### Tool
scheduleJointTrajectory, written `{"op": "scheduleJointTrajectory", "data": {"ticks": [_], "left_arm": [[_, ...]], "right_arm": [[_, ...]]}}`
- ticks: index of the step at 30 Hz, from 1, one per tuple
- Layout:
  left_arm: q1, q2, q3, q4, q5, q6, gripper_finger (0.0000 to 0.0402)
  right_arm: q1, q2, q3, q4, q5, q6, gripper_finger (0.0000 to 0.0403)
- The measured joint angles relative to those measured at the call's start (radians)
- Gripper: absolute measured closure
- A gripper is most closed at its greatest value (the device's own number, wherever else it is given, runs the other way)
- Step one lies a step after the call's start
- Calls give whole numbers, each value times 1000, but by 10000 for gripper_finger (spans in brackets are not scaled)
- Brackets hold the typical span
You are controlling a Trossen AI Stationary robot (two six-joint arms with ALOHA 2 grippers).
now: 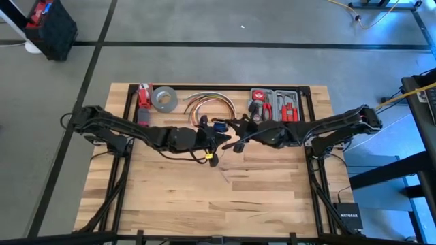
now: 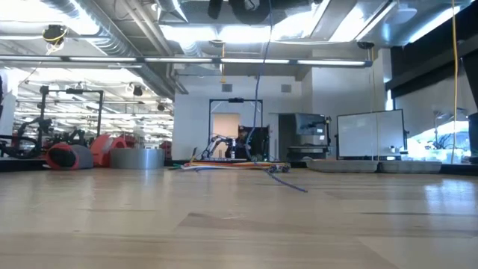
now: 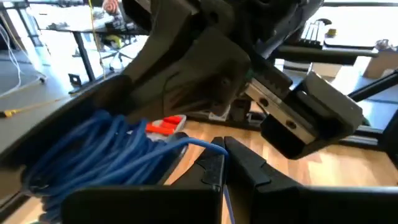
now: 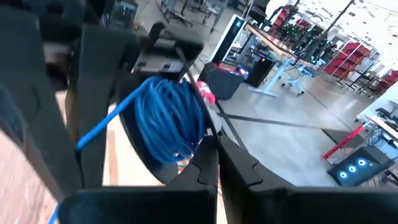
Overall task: Coil cords
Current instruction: Coil the blue wire on the black spool
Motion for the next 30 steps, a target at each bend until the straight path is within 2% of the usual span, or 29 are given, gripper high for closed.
{"op": "scheduleJointTrajectory", "data": {"ticks": [10,16,20,24,30], "left_arm": [[-3,27,-2,186,-2,105,401],[-12,20,-2,404,-17,240,401],[13,20,-2,396,-48,256,401],[26,45,0,381,-64,245,401],[27,96,1,359,-137,314,401]], "right_arm": [[0,-59,-1,32,-49,7,401],[2,-51,6,5,-125,44,401],[-2,-51,6,5,-148,55,401],[-2,-50,3,25,-128,52,401],[-2,-60,2,82,-112,31,401]]}}
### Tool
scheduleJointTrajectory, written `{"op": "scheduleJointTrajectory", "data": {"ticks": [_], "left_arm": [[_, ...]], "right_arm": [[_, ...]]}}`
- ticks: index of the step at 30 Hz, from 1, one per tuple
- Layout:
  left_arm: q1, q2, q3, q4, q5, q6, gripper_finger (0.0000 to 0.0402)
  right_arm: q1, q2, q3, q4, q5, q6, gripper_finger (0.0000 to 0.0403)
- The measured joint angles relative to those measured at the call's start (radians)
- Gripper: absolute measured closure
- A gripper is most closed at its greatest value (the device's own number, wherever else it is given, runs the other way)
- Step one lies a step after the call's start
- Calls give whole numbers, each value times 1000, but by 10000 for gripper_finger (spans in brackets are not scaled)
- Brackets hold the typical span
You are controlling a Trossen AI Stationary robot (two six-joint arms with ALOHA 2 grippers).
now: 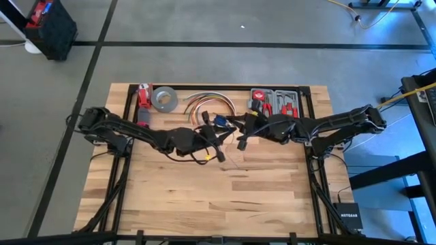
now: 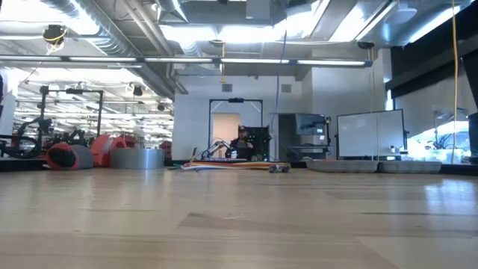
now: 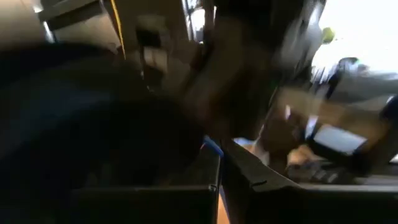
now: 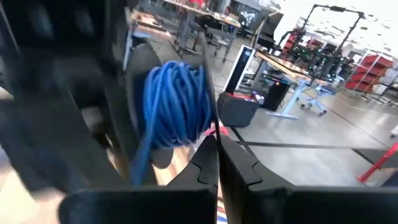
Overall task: Coil cords
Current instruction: Coil the blue wire on the black spool
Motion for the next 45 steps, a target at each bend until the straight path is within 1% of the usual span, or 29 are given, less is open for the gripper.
{"op": "scheduleJointTrajectory", "data": {"ticks": [3,7,11,14,17,23,27,30,33,35,39,42,43,45], "left_arm": [[1,18,0,-19,-17,10,401],[1,32,3,-19,-11,31,401],[4,33,2,-75,-14,24,401],[4,36,-1,-110,-18,22,401],[7,46,-8,-181,-18,-1,401],[19,39,-4,-234,-18,-47,401],[13,33,-4,-216,-10,-48,401],[3,27,-3,-227,-4,-96,399],[-10,27,-3,-277,-2,-125,382],[-16,25,-3,-327,28,-157,361],[-27,19,-3,-521,130,-225,312],[-42,-3,-3,-636,138,-240,284],[-48,-14,-4,-651,137,-240,278],[-56,-41,-4,-616,137,-235,269]], "right_arm": [[1,-9,-2,11,-18,-1,401],[2,-33,-2,18,-29,-3,402],[5,-72,-2,11,-50,-1,402],[6,-110,-1,41,-65,4,402],[6,-152,6,59,-73,6,402],[6,-205,4,39,-81,6,402],[5,-212,4,0,-79,5,402],[5,-211,3,-18,-74,5,402],[5,-212,3,-25,-73,5,402],[5,-211,3,-31,-73,5,402],[4,-214,3,-36,-66,5,402],[3,-214,3,-40,-64,4,402],[3,-214,2,-42,-64,4,402],[3,-214,2,-43,-64,4,402]]}}
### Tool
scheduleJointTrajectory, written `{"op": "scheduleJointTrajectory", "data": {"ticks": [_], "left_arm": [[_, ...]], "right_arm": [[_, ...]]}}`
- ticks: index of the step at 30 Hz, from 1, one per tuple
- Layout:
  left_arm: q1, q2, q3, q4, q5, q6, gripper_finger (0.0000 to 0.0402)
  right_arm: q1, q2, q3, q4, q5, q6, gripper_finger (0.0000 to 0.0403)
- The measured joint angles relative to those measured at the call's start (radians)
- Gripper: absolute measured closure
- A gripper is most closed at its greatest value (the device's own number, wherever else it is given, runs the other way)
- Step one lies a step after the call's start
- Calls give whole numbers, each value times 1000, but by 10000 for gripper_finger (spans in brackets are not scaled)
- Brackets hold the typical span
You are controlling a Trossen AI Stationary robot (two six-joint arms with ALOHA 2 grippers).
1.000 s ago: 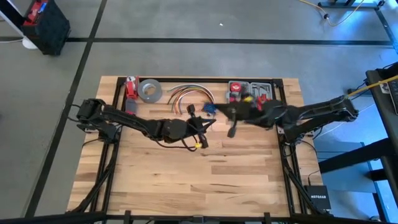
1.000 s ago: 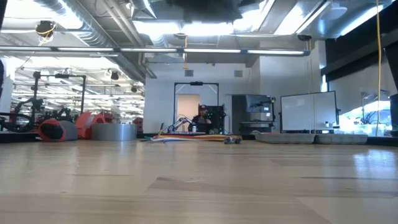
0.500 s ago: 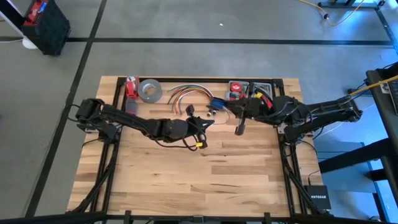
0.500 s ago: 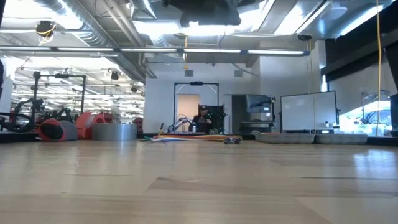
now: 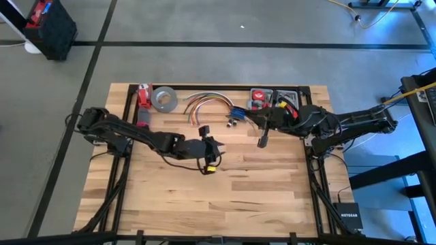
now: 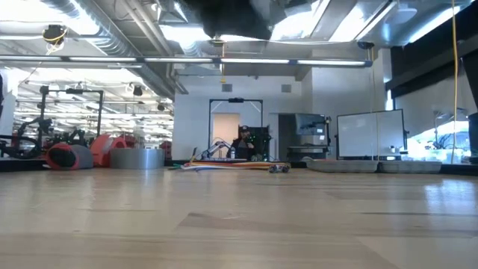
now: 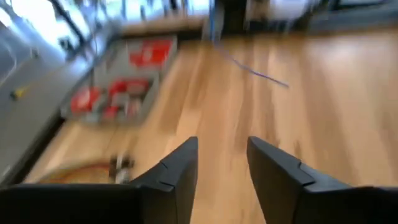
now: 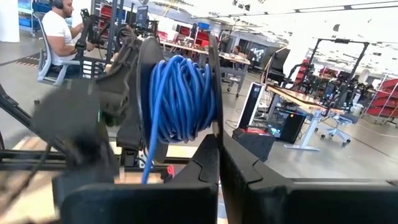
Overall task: Coil cords
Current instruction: Coil the blue wire on the black spool
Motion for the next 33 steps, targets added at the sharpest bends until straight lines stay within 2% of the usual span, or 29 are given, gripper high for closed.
{"op": "scheduleJointTrajectory", "data": {"ticks": [7,11,15,20,27,33], "left_arm": [[19,-6,2,443,25,135,264],[67,38,2,552,149,141,263],[105,97,2,662,198,138,263],[139,166,12,700,290,135,263],[145,189,39,689,411,125,277],[145,188,39,699,422,126,290]], "right_arm": [[0,0,0,-1,0,-7,401],[0,0,0,-1,0,-22,401],[0,0,-1,0,0,-26,401],[0,0,-1,-1,0,-27,401],[0,0,-1,-4,0,-27,400],[0,0,-1,-6,0,-27,400]]}}
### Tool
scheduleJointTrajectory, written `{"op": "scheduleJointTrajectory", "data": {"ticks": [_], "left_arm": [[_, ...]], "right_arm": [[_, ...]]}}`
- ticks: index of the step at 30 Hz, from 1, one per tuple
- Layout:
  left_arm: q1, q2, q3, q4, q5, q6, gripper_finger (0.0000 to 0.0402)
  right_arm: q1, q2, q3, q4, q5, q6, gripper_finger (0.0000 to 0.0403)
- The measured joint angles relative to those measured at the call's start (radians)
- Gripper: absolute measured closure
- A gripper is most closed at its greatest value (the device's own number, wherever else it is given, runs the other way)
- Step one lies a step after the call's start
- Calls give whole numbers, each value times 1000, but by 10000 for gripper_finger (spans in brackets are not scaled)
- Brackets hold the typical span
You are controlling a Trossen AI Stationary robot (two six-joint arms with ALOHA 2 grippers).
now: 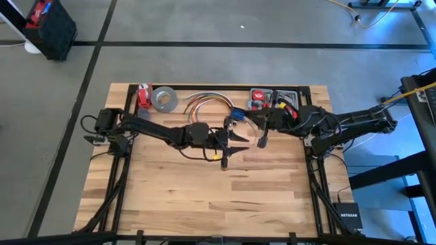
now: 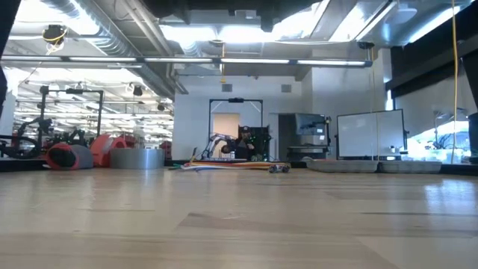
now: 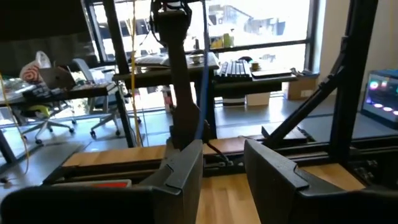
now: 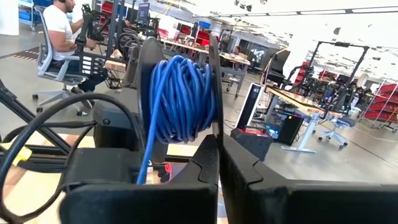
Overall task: Coil cords
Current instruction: Coil the blue wire on the black spool
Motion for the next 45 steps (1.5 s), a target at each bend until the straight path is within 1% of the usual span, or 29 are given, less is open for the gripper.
{"op": "scheduleJointTrajectory", "data": {"ticks": [11,13,15,17,18,23,26,29,33,38,41,45], "left_arm": [[17,-1,0,-7,-31,18,292],[15,-1,0,-9,-30,34,307],[14,-1,0,-8,-21,40,340],[14,-1,0,-6,-15,40,380],[14,-1,0,-6,-14,39,390],[19,-1,0,-6,-15,20,399],[18,-1,0,-6,-15,-15,389],[16,-1,0,-6,-14,-26,368],[9,-1,0,-28,-7,-22,324],[8,-1,0,-34,31,-12,275],[10,-2,0,-21,32,-12,262],[12,15,10,21,32,-12,260]], "right_arm": [[0,0,0,1,0,-2,400],[0,0,0,1,0,-3,400],[0,0,0,1,0,-3,400],[0,0,0,1,0,-3,400],[0,0,0,1,0,-3,400],[0,0,0,0,0,-3,400],[0,0,0,1,0,-3,400],[0,0,0,1,0,-3,400],[0,0,0,0,-1,-3,400],[0,0,0,0,-1,-3,400],[0,0,0,0,-1,-4,400],[0,0,0,1,-1,-4,400]]}}
